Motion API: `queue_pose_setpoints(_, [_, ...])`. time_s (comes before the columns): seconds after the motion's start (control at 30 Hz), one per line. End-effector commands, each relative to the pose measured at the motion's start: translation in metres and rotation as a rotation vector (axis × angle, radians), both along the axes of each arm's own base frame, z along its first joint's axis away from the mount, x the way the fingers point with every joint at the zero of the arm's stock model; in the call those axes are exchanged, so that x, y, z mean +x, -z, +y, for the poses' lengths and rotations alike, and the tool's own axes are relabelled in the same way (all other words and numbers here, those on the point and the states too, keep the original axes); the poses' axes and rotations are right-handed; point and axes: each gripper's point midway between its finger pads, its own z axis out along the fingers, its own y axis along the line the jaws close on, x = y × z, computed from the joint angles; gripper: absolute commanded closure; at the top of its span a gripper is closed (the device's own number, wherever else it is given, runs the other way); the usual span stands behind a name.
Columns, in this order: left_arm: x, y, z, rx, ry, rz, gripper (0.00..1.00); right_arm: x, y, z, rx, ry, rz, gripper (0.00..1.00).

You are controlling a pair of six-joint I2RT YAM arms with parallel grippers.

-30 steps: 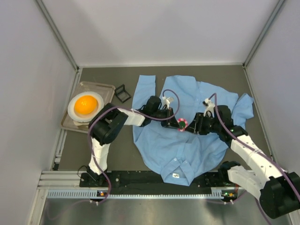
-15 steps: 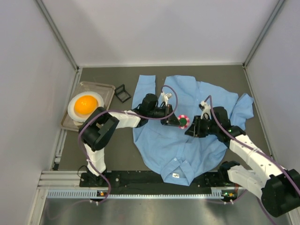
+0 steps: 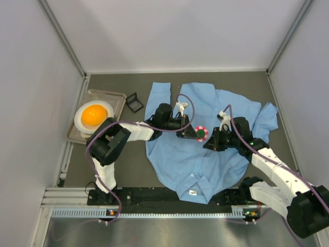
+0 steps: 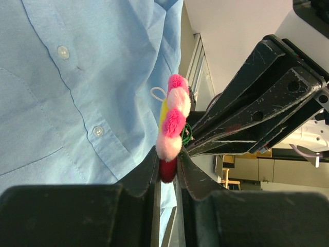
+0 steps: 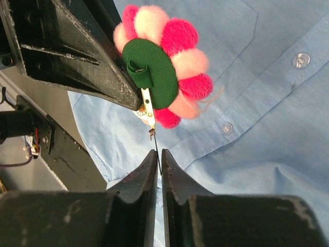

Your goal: Remove the brooch from the garment

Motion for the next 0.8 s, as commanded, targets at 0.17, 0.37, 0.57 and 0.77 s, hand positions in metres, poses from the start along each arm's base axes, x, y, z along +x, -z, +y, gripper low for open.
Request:
queue_pose_setpoints(0.17, [-0.003,-0.025,-0.001,-0.08,0.023,-0.068,1.0,0.002,-0.001,0.009,0.02,-0.034,-0.013,1.0])
queue_pose_setpoints(0.37, [-0.006,-0.018,-0.001,-0.062,0.036,-0.075,1.0,0.009,-0.005,0.008,0.014,0.002,-0.022,1.0])
queue_pose_setpoints(0.57, [-0.01,-0.016,-0.004,-0.052,0.048,-0.072,1.0,0.013,-0.008,0.01,0.024,0.008,-0.018,1.0])
queue_pose_setpoints(0.77, [-0.009,-0.016,-0.005,-0.04,0.048,-0.087,1.0,0.013,-0.013,0.017,0.032,-0.012,-0.023,1.0])
